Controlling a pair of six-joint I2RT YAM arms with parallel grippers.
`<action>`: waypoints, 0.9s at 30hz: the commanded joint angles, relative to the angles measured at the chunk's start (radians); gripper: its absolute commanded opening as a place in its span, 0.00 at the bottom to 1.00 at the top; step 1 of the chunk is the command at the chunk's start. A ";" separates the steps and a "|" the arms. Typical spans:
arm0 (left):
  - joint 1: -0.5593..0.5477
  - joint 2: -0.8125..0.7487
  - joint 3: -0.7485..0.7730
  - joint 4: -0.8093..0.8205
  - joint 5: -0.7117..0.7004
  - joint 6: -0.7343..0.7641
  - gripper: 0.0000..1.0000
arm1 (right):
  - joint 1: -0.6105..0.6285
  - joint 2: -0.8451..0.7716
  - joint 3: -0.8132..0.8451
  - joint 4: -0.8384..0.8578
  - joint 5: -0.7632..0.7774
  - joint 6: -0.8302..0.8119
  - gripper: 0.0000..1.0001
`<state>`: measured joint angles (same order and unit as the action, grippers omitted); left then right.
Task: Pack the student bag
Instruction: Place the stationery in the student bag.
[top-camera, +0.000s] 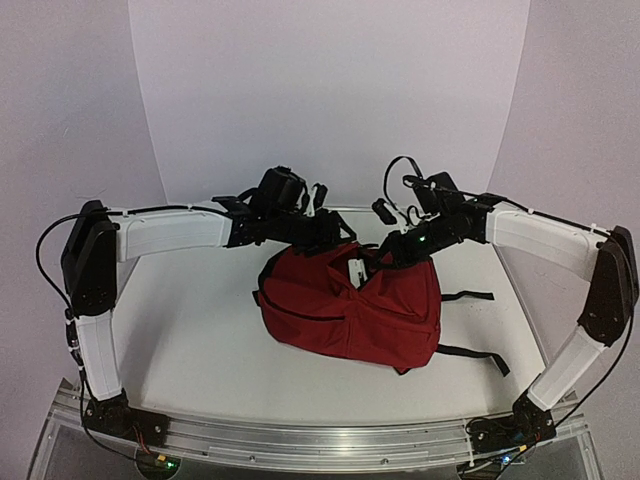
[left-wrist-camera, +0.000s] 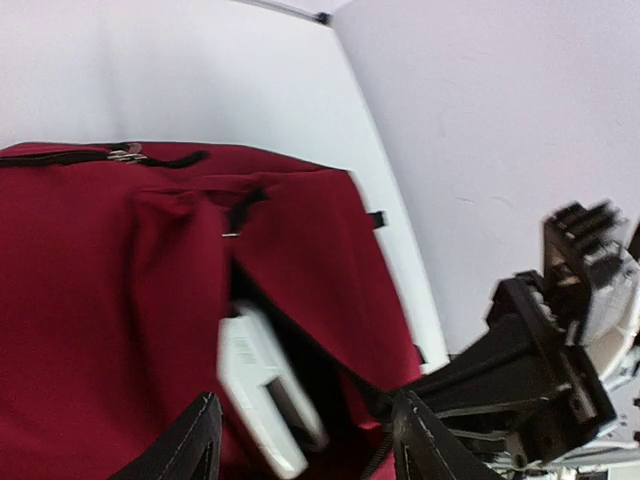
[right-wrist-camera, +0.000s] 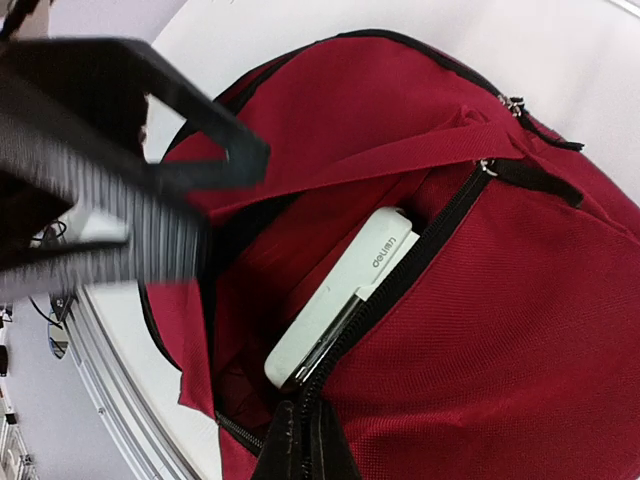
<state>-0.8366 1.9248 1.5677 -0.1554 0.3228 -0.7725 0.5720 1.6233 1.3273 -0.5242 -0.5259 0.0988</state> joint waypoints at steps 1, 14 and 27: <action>0.016 -0.013 0.007 -0.101 -0.079 0.039 0.58 | -0.003 0.035 0.024 0.034 -0.030 0.020 0.00; 0.010 0.040 0.000 -0.088 0.005 0.031 0.48 | -0.004 0.026 0.020 0.044 -0.054 0.024 0.00; -0.025 0.221 0.222 -0.361 -0.185 0.071 0.53 | -0.004 -0.013 0.027 0.043 -0.082 0.021 0.00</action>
<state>-0.8426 2.0942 1.7027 -0.4266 0.2061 -0.7369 0.5716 1.6585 1.3285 -0.5079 -0.5854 0.1139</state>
